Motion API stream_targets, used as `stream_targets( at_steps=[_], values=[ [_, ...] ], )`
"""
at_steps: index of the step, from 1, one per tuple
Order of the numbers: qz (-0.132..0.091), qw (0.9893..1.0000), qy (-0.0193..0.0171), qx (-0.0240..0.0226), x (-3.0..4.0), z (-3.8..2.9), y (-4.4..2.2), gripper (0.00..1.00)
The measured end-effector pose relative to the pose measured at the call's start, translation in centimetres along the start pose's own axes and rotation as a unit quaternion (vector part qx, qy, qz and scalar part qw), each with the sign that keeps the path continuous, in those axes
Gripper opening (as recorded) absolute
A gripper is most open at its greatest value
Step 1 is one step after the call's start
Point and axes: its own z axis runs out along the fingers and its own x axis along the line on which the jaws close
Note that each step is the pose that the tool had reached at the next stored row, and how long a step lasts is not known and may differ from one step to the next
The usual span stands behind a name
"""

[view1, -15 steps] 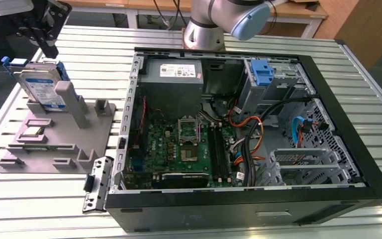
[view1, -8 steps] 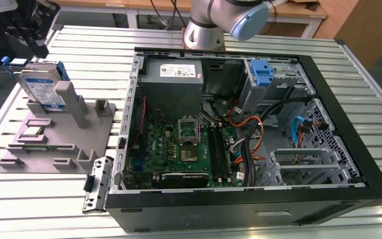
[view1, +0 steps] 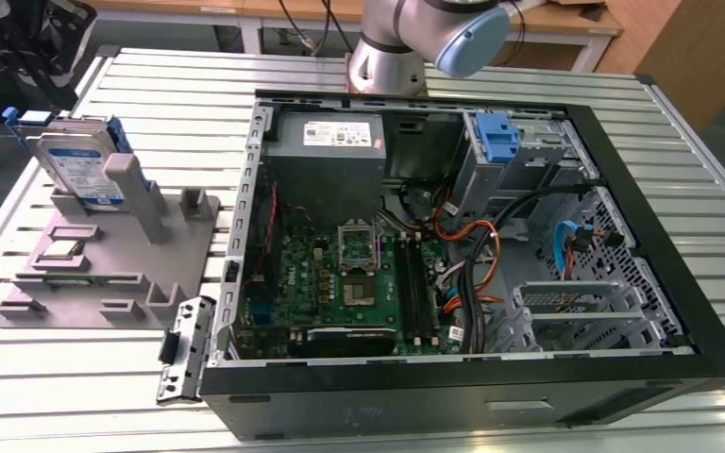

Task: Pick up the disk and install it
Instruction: 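Reach for the disk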

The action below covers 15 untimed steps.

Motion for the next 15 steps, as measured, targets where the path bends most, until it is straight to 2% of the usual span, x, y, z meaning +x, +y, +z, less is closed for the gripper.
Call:
stream_targets(
  at_steps=[12,15],
  values=[
    [0.000,1.0000,0.0000,0.0000,0.05,0.00,0.00,0.11],
    [0.000,1.0000,0.0000,0.0000,0.39,0.02,-0.03,0.11]
  ],
)
